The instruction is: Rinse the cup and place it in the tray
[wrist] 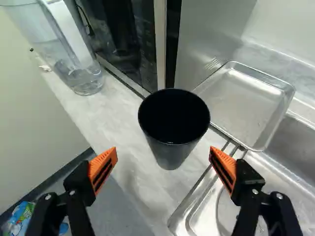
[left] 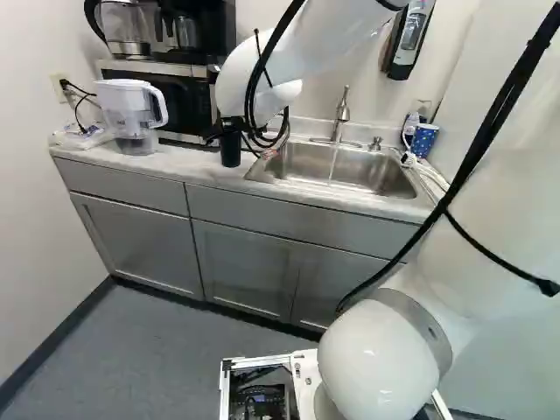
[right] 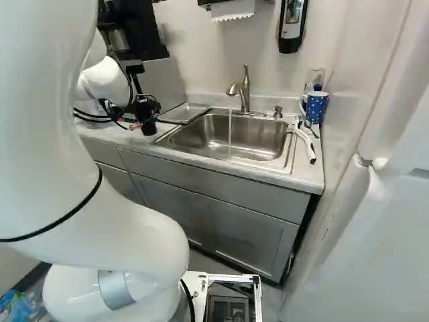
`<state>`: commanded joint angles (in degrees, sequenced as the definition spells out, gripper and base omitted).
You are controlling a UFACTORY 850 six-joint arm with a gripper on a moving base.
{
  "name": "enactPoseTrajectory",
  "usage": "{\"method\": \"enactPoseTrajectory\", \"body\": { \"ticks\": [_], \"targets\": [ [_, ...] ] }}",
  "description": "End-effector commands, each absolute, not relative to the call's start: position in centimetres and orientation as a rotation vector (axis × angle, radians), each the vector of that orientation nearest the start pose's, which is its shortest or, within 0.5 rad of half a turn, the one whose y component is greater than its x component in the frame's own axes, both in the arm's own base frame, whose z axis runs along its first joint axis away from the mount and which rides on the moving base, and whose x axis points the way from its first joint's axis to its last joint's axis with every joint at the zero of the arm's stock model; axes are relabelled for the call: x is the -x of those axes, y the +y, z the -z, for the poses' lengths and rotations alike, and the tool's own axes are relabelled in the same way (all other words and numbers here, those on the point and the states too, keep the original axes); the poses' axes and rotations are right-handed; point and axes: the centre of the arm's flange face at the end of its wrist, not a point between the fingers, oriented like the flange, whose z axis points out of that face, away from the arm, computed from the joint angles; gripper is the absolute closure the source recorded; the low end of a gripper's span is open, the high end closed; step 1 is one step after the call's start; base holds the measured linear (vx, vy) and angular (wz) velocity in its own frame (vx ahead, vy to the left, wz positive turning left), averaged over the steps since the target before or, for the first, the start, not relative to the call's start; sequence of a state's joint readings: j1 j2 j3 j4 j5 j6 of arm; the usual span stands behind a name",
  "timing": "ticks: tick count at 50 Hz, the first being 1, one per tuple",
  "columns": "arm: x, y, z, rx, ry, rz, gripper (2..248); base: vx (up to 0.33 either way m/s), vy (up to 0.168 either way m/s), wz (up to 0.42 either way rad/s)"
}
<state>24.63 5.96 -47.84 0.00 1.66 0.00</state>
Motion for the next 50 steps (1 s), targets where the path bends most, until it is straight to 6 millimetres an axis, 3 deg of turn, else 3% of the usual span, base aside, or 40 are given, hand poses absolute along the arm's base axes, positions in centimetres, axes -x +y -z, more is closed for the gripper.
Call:
{"method": "enactPoseTrajectory", "body": {
  "ticks": [50],
  "targets": [
    [-42.2, 20.1, -53.9, 2.405, -0.544, 1.534, 3, 0.000, 0.000, 0.000]
  ]
}}
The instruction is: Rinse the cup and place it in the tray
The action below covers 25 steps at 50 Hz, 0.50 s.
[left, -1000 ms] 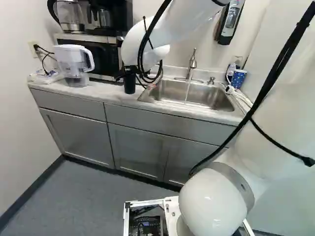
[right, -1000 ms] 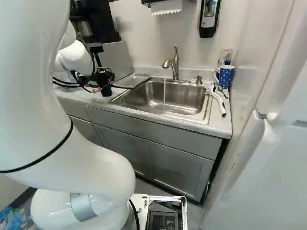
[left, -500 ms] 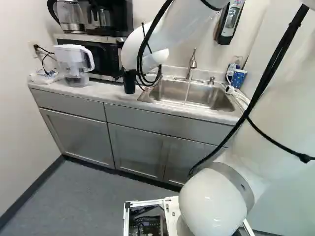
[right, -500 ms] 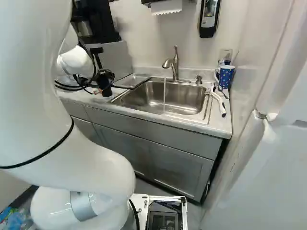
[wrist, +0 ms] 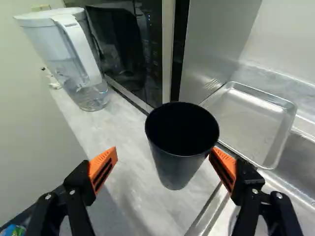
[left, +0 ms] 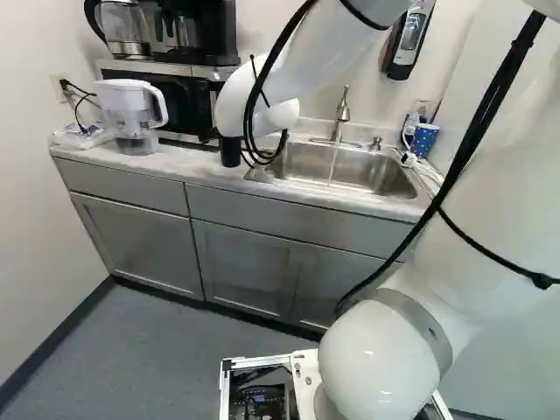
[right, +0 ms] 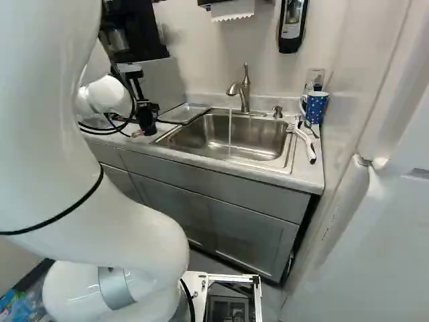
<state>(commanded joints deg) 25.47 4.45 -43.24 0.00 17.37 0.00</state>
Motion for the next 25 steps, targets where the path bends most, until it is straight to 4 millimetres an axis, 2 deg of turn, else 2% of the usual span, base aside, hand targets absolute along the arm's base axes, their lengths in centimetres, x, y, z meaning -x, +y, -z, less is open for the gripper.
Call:
{"method": "enactPoseTrajectory", "body": {
  "ticks": [25],
  "targets": [
    [-41.9, 19.7, -52.3, 2.330, -0.522, 1.629, 3, 0.000, 0.000, 0.000]
  ]
}}
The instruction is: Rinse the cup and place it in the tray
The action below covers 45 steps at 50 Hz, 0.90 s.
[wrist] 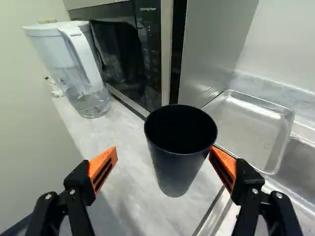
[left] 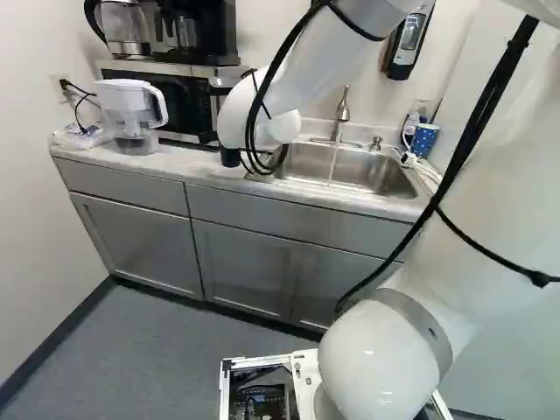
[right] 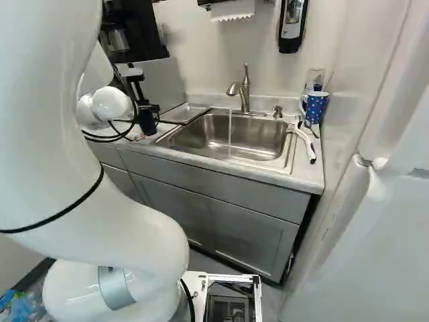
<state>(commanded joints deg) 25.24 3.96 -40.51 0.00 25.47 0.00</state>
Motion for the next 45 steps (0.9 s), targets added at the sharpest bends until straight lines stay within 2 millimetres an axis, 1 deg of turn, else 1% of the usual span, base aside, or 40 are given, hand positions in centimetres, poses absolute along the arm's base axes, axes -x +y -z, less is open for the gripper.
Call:
{"method": "enactPoseTrajectory", "body": {
  "ticks": [30, 45],
  "targets": [
    [-42.3, 19.9, -50.5, 2.243, -0.500, 1.728, 3, 0.000, 0.000, 0.000],
    [-42.5, 20.0, -48.9, 2.269, -0.506, 1.700, 3, 0.000, 0.000, 0.000]
  ]
}}
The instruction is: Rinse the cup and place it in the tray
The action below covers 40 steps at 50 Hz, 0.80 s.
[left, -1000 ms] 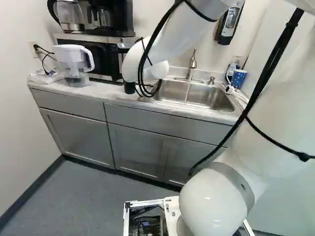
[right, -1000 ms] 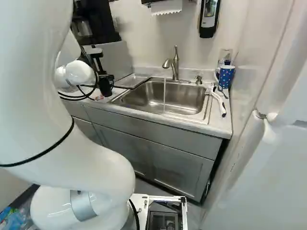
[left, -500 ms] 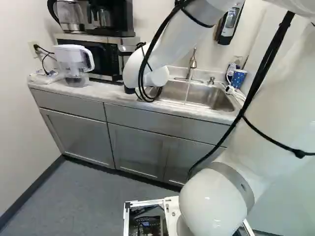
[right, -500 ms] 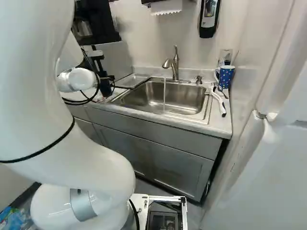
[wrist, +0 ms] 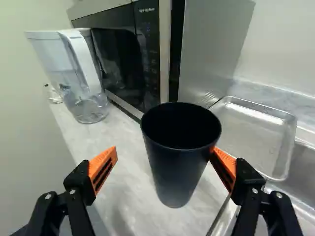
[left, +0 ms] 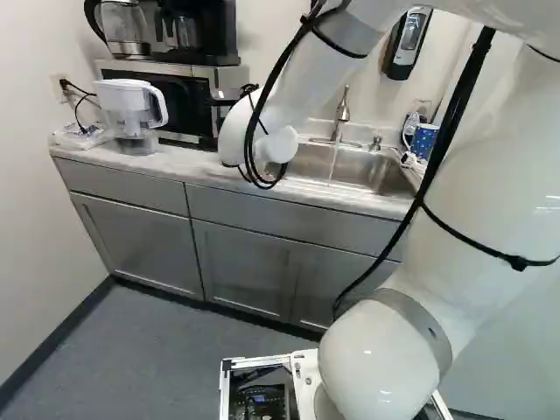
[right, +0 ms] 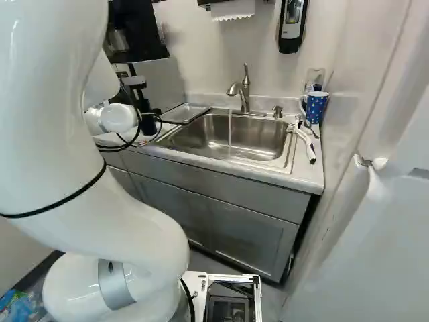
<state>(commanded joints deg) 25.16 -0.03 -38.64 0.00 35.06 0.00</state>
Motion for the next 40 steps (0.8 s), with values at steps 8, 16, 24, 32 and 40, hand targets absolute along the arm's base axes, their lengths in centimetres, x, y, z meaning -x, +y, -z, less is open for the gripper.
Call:
{"method": "enactPoseTrajectory", "body": {
  "ticks": [8, 16, 24, 32, 40],
  "targets": [
    [-42.53, 19.98, -48.73, 2.273, -0.507, 1.695, 3, 0.000, 0.000, 0.000],
    [-42.53, 19.98, -48.73, 2.273, -0.507, 1.695, 3, 0.000, 0.000, 0.000],
    [-42.53, 19.98, -48.73, 2.273, -0.507, 1.695, 65, 0.000, 0.000, 0.000],
    [-42.53, 19.98, -48.73, 2.273, -0.507, 1.695, 104, 0.000, 0.000, 0.000],
    [-42.53, 19.98, -48.73, 2.273, -0.507, 1.695, 128, 0.000, 0.000, 0.000]
  ]
}}
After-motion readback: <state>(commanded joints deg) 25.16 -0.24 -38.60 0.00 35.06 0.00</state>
